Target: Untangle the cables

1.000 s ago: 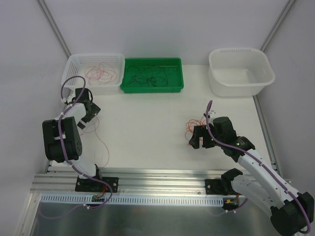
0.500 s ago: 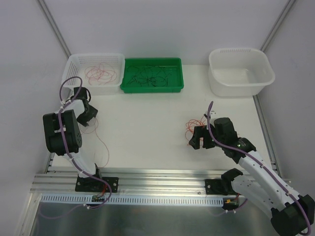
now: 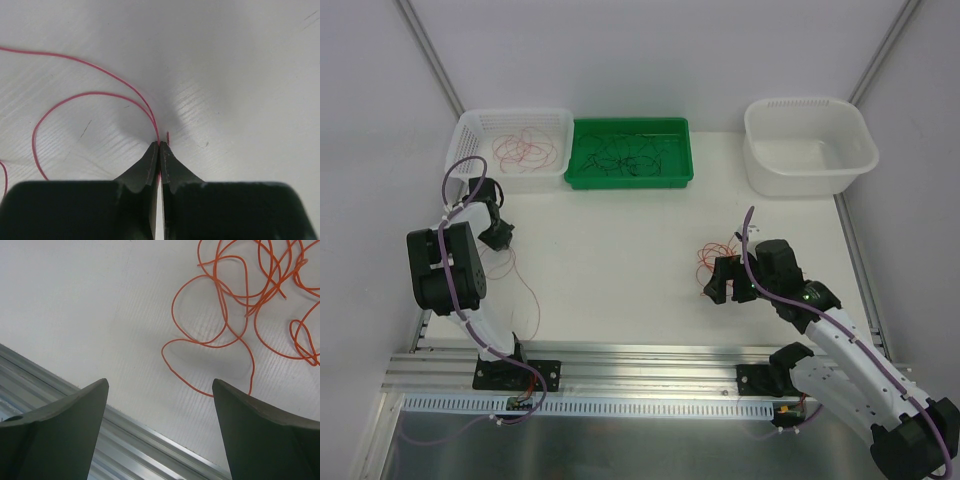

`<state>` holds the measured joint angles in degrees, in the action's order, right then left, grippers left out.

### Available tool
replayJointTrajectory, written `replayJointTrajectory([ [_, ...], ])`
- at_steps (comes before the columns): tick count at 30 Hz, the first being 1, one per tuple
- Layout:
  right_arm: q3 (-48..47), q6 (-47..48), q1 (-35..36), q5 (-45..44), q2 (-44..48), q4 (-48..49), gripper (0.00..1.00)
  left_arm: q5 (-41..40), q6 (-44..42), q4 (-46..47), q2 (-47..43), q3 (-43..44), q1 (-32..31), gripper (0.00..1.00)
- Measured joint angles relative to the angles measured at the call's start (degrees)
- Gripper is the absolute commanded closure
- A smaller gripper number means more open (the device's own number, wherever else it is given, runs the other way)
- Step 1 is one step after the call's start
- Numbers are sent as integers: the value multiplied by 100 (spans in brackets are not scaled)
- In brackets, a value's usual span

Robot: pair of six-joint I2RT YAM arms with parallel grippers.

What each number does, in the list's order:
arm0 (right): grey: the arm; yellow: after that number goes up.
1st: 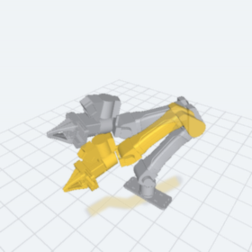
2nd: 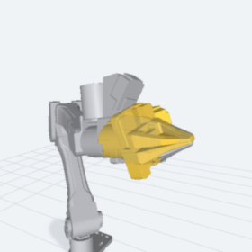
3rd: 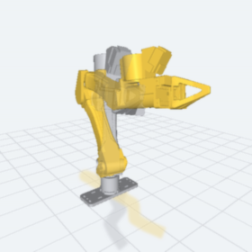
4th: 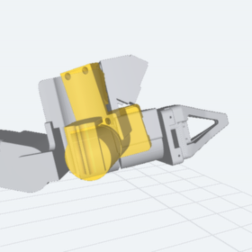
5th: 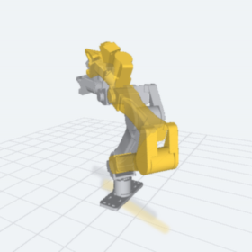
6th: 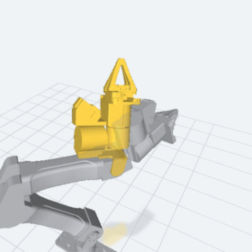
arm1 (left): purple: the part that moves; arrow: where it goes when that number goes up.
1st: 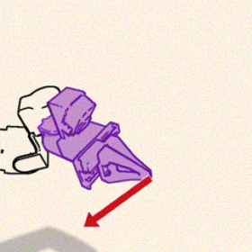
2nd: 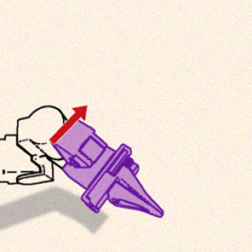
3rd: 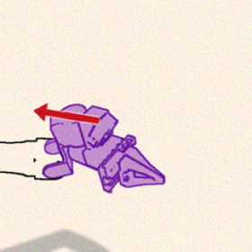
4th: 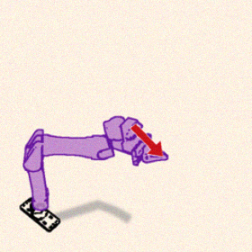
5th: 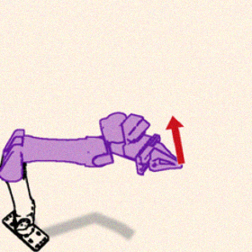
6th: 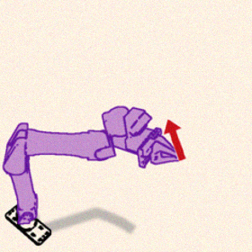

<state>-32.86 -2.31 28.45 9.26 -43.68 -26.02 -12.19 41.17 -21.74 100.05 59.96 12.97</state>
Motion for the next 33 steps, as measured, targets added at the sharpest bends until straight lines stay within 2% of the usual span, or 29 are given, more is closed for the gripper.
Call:
replayJointTrajectory([
  [6,0,0,0,-2,2,0,11,262,-168,-76,-238,-31,-24,100],
  [11,0,0,0,-4,2,-2,11,492,-326,-166,-1346,15,-66,100],
  [15,0,0,0,-7,0,-2,11,577,-420,-175,-2225,590,-260,100],
  [18,0,0,0,-7,-24,-4,11,605,-479,-181,-2457,1320,-514,100],
  [22,0,0,0,-9,-79,-4,11,664,-695,-223,-2177,2898,-776,100],
  [28,0,2,0,-46,-184,-22,11,828,-1104,-72,-839,5539,-802,100],
  [30,0,2,0,-79,-260,-42,11,885,-1220,-44,-319,6253,-804,100],
  [33,0,2,0,-109,-367,-48,11,942,-1427,212,334,6878,-804,100],
])
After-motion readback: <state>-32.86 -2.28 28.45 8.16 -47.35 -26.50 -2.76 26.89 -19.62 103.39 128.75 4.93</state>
